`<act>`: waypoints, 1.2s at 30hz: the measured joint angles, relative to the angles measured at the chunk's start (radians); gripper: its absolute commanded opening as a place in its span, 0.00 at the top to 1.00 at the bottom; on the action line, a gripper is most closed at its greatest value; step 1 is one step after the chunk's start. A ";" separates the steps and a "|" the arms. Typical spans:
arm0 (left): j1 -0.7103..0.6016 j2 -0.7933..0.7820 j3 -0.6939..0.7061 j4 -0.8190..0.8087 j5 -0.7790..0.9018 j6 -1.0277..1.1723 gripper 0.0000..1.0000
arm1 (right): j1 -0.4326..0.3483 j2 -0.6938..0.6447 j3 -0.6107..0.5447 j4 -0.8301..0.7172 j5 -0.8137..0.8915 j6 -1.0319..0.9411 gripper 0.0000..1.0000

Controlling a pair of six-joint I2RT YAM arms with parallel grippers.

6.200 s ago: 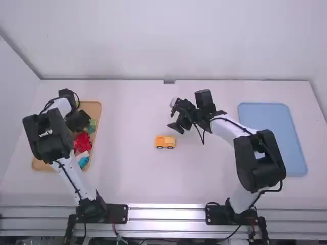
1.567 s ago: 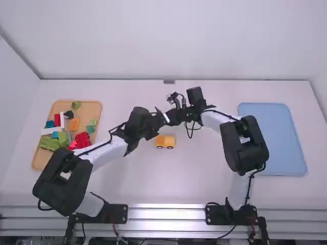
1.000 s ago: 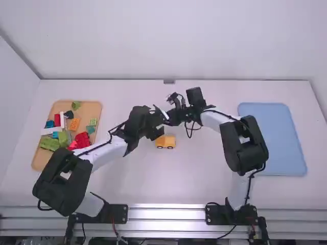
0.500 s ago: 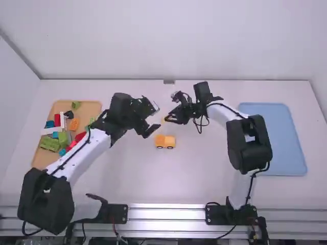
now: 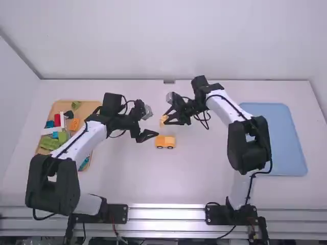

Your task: Assemble lego blocks to make yellow taxi

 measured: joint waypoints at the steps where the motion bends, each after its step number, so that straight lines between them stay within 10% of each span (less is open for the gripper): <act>1: -0.001 0.005 0.000 0.005 0.003 0.000 0.01 | 0.001 0.000 0.001 -0.008 -0.001 -0.014 0.77; 15: -0.011 0.031 0.000 0.021 0.035 0.022 0.02 | 0.034 0.000 0.002 -0.029 -0.002 -0.149 0.77; 36: -0.060 0.031 0.000 0.022 -0.029 0.051 0.40 | 0.034 0.000 0.002 -0.034 -0.035 -0.157 0.77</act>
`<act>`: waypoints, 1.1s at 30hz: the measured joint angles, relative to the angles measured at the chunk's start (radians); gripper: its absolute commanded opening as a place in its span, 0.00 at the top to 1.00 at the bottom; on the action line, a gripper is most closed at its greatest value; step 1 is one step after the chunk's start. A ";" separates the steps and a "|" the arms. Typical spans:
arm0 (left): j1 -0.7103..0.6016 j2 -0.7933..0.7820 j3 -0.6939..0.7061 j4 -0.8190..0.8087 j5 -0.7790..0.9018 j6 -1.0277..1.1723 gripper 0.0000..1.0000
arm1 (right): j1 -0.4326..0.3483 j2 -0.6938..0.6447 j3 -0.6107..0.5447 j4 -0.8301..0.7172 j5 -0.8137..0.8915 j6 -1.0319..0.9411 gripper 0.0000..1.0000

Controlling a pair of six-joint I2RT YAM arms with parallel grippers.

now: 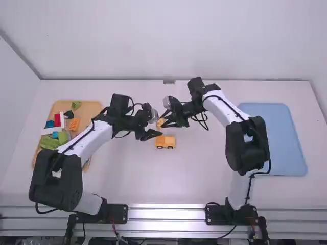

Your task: Assemble lego blocks to make yellow taxi

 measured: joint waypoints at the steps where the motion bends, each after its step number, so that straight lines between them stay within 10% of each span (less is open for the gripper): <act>1: 0.000 0.000 0.000 0.003 -0.003 0.000 0.41 | 0.000 0.000 0.000 0.000 0.000 0.000 0.77; 29: 0.000 0.000 -0.002 0.015 -0.023 -0.029 0.78 | 0.025 0.000 0.000 0.007 0.060 -0.008 0.77; 32: 0.000 0.000 -0.002 0.013 -0.023 -0.029 0.82 | 0.026 0.000 0.000 0.008 0.060 -0.008 0.60; 33: 0.000 0.000 -0.002 0.013 -0.023 -0.031 0.83 | 0.026 0.000 0.000 0.008 0.059 -0.005 0.35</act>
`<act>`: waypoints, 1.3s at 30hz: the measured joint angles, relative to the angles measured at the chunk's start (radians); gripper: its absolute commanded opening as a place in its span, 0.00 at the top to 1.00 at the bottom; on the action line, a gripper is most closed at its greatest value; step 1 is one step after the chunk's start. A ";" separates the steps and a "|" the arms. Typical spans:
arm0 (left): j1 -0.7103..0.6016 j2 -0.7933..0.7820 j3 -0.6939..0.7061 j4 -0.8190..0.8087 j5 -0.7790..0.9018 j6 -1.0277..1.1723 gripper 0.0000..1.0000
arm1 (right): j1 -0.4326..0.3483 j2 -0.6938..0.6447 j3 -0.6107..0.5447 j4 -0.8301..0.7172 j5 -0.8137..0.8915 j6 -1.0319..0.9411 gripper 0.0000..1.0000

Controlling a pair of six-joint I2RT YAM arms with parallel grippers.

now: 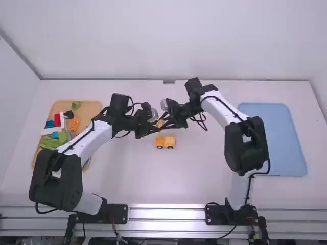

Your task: Assemble lego blocks to make yellow taxi

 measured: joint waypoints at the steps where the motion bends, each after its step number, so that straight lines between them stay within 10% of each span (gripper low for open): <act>1: 0.000 0.000 0.000 0.001 0.000 0.000 0.83 | 0.000 0.000 0.000 0.000 -0.002 0.002 0.26; 2: 0.000 0.000 0.000 0.000 -0.001 0.001 0.84 | 0.000 0.000 0.000 0.005 -0.004 0.002 0.02; 14: 0.000 0.000 0.000 -0.144 -0.168 0.093 0.85 | -0.045 0.000 0.040 0.087 0.024 0.149 0.02; 25: 0.000 0.000 0.000 -0.246 -0.418 0.242 0.95 | -0.090 -0.005 0.032 0.433 0.449 0.752 0.02; 39: 0.000 0.183 0.018 -0.257 -0.481 0.338 0.98 | -0.006 -0.239 -0.329 0.797 0.818 1.103 0.02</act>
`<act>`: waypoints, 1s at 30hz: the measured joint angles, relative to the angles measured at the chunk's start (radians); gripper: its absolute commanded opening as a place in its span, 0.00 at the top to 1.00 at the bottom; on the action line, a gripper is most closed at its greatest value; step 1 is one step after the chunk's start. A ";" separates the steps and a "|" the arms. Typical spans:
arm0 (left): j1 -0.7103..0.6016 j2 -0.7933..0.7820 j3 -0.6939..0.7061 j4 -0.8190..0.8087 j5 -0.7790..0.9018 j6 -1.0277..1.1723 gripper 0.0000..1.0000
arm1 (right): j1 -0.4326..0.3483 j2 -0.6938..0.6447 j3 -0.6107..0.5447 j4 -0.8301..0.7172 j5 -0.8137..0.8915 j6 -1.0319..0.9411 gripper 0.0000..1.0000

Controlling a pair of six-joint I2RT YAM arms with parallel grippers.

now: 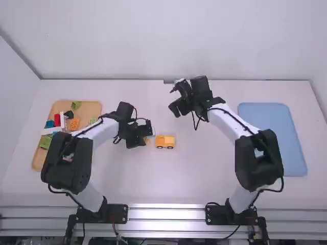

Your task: Assemble lego blocks to make yellow taxi

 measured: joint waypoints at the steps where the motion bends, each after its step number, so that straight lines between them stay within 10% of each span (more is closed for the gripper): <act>1: 0.000 0.005 0.004 0.000 -0.002 0.002 0.98 | 0.000 -0.013 -0.017 0.021 0.007 0.008 0.02; 11: -0.006 0.103 0.090 -0.044 -0.010 0.083 0.98 | -0.004 -0.249 -0.386 0.414 0.067 0.094 0.02; 23: -0.045 0.169 0.090 -0.002 -0.050 0.101 0.94 | -0.038 -0.262 -0.431 0.430 0.070 0.134 0.02; 27: -0.046 0.170 0.090 0.002 -0.051 0.112 0.69 | -0.038 -0.262 -0.431 0.430 0.070 0.134 0.02; 28: -0.045 0.170 0.090 0.001 -0.051 0.121 0.01 | -0.039 -0.262 -0.431 0.429 0.070 0.134 0.02; 30: -0.046 0.171 0.090 -0.001 -0.055 0.120 0.01 | -0.040 -0.262 -0.431 0.429 0.070 0.135 0.02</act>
